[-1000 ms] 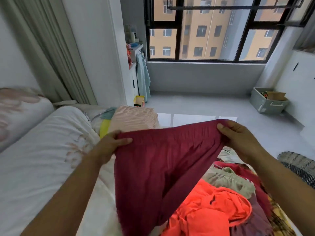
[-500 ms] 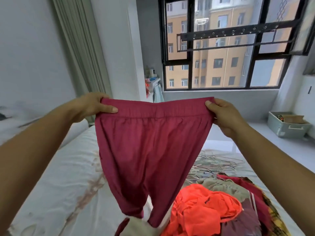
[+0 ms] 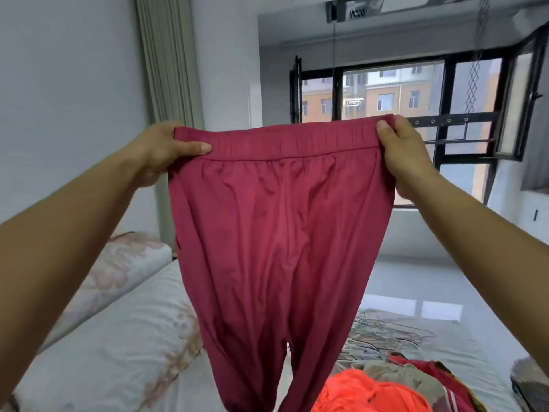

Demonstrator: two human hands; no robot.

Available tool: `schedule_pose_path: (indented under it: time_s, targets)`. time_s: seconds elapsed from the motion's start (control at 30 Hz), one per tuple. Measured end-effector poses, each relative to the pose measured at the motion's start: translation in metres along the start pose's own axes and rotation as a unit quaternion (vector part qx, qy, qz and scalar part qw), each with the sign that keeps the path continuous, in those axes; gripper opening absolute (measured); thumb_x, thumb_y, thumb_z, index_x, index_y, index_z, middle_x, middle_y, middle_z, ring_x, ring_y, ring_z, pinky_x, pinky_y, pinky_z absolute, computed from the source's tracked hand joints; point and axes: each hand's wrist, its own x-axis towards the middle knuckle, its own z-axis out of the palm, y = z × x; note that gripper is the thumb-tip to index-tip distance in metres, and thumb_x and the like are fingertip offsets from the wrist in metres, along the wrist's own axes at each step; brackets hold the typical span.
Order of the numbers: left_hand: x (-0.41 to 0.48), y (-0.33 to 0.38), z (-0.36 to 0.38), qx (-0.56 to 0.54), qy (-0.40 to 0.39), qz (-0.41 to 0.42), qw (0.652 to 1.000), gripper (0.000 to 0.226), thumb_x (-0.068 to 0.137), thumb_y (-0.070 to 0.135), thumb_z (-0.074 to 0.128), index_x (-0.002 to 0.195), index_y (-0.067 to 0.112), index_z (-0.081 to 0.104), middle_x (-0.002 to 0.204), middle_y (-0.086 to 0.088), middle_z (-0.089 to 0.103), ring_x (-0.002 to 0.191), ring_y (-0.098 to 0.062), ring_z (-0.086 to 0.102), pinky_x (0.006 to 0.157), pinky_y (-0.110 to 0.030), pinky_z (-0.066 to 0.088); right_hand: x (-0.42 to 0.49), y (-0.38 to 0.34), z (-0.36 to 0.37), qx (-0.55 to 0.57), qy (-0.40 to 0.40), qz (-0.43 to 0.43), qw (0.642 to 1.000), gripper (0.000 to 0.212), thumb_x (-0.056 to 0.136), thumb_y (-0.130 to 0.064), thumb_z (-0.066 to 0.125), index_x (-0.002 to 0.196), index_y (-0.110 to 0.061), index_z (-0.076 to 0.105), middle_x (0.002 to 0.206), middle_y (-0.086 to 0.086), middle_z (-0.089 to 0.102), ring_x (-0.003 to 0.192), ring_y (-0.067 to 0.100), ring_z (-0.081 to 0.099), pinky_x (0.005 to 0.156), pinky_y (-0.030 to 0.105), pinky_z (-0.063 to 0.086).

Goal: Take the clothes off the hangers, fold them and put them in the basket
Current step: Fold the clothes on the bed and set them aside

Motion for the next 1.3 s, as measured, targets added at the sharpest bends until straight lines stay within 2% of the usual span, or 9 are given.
schedule_pose_path:
  time_s: [0.1, 0.2, 0.27, 0.33, 0.4, 0.6, 0.83, 1.03, 1.3]
  targets:
    - [-0.014, 0.004, -0.034, -0.092, -0.064, -0.059, 0.992, 0.047, 0.046, 0.023, 0.087, 0.089, 0.010, 0.070, 0.084, -0.002, 0.072, 0.082, -0.016, 0.068, 0.077, -0.027, 0.057, -0.004, -0.028, 0.013, 0.011, -0.038, 0.026, 0.999, 0.025, 0.101, -0.025, 0.039, 0.116, -0.014, 0.055, 0.097, -0.004, 0.059, 0.094, 0.013, 0.055, 0.083, 0.026, 0.047]
    - [-0.030, -0.001, -0.064, -0.135, -0.146, -0.073, 0.977, 0.068, 0.010, 0.029, 0.096, 0.072, 0.012, 0.077, 0.080, -0.002, 0.074, 0.073, -0.010, 0.071, 0.060, -0.021, 0.056, -0.023, -0.051, 0.021, 0.040, -0.106, 0.079, 0.990, 0.032, 0.093, -0.037, 0.052, 0.113, -0.013, 0.059, 0.102, -0.001, 0.065, 0.096, 0.015, 0.062, 0.081, 0.027, 0.050]
    - [-0.036, 0.002, -0.081, -0.128, -0.161, -0.064, 0.977, 0.050, 0.023, 0.023, 0.097, 0.068, 0.012, 0.077, 0.078, -0.001, 0.074, 0.071, -0.008, 0.070, 0.059, -0.018, 0.055, -0.037, -0.072, 0.022, 0.054, -0.175, 0.089, 0.979, 0.048, 0.068, -0.045, 0.071, 0.105, -0.014, 0.062, 0.094, -0.003, 0.070, 0.088, 0.012, 0.067, 0.074, 0.024, 0.054]
    - [-0.036, 0.014, -0.094, -0.123, -0.113, -0.049, 0.985, 0.005, 0.069, 0.009, 0.080, 0.067, 0.011, 0.075, 0.076, 0.001, 0.072, 0.069, -0.006, 0.069, 0.059, -0.016, 0.054, -0.043, -0.100, 0.024, 0.032, -0.206, 0.072, 0.975, 0.062, 0.048, -0.038, 0.082, 0.101, -0.014, 0.061, 0.087, -0.004, 0.071, 0.081, 0.009, 0.069, 0.069, 0.020, 0.055]
    - [-0.033, 0.038, -0.106, -0.124, -0.053, -0.010, 0.991, 0.018, 0.088, 0.003, 0.056, 0.079, 0.012, 0.070, 0.071, 0.005, 0.071, 0.067, -0.003, 0.067, 0.059, -0.015, 0.053, -0.041, -0.134, 0.027, 0.002, -0.181, 0.039, 0.983, 0.049, 0.056, -0.026, 0.084, 0.097, -0.013, 0.061, 0.079, -0.006, 0.071, 0.072, 0.006, 0.069, 0.065, 0.019, 0.054]
    - [-0.042, 0.111, -0.121, -0.104, 0.063, 0.202, 0.972, 0.009, 0.095, 0.016, 0.053, 0.092, 0.021, 0.059, 0.067, 0.015, 0.068, 0.061, 0.005, 0.062, 0.062, -0.013, 0.051, -0.035, -0.233, 0.021, 0.045, -0.014, -0.078, 0.996, 0.032, 0.061, -0.018, 0.076, 0.088, -0.015, 0.059, 0.082, -0.002, 0.068, 0.067, 0.006, 0.068, 0.066, 0.022, 0.056]
    - [-0.072, 0.042, -0.077, -0.044, -0.021, 0.043, 0.998, 0.006, 0.088, 0.021, 0.063, 0.089, 0.016, 0.066, 0.075, 0.001, 0.067, 0.072, -0.014, 0.060, 0.074, -0.027, 0.051, -0.096, -0.159, -0.005, -0.140, -0.011, 0.052, 0.989, 0.014, 0.079, -0.015, 0.072, 0.089, -0.015, 0.062, 0.080, 0.000, 0.063, 0.068, 0.011, 0.059, 0.063, 0.022, 0.051]
    - [-0.075, 0.121, -0.063, -0.142, -0.025, 0.130, 0.981, 0.005, 0.090, 0.020, 0.060, 0.086, 0.019, 0.063, 0.064, 0.012, 0.070, 0.061, 0.000, 0.064, 0.061, -0.014, 0.054, -0.075, -0.216, -0.056, -0.005, 0.049, -0.035, 0.998, 0.013, 0.086, -0.010, 0.064, 0.084, -0.022, 0.060, 0.061, -0.014, 0.067, 0.055, 0.000, 0.062, 0.059, 0.019, 0.054]
    - [-0.086, 0.164, 0.017, -0.142, -0.038, 0.172, 0.974, 0.007, 0.089, 0.021, 0.062, 0.083, 0.018, 0.064, 0.057, 0.015, 0.067, 0.055, 0.002, 0.060, 0.064, -0.015, 0.054, -0.084, -0.248, -0.143, -0.078, 0.086, -0.117, 0.986, 0.018, 0.094, -0.010, 0.051, 0.083, -0.023, 0.056, 0.056, -0.018, 0.063, 0.055, -0.004, 0.056, 0.064, 0.019, 0.050]
